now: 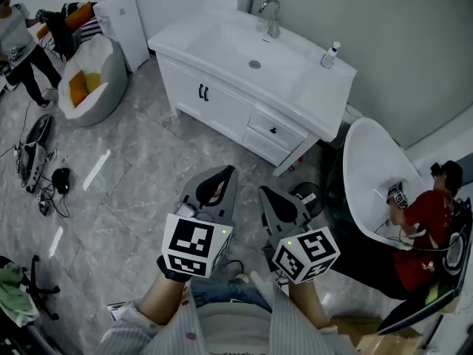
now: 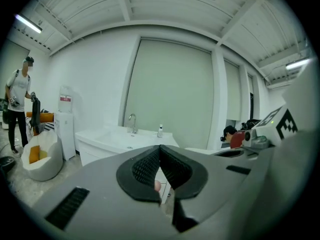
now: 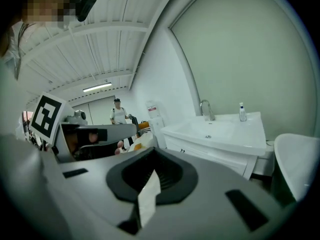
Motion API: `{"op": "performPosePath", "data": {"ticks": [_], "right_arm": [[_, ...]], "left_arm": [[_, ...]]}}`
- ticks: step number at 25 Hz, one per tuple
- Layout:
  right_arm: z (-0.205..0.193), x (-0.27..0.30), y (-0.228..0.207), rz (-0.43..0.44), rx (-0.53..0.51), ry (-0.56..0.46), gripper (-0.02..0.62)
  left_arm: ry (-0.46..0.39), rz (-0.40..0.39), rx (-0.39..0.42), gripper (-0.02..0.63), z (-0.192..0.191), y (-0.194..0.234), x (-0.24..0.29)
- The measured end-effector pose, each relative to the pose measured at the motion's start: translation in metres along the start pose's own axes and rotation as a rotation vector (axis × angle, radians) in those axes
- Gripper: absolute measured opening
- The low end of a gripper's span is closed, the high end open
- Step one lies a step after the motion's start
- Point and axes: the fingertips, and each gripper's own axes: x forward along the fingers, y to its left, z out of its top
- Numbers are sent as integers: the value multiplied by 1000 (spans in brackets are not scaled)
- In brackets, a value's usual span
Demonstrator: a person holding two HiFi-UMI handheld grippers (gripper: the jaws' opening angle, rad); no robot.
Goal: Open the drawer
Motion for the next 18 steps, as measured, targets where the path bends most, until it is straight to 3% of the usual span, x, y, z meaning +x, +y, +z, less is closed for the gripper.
{"op": "performPosePath", "data": {"ticks": [9,18], "right_arm": [[14,65,-9,-66,25,-17,8],[15,92,-11,-96,37,-4,8]], "left_arm": [[13,-32,12,15,7,70,29],[23,-49,-6,15,0,96,37]]}}
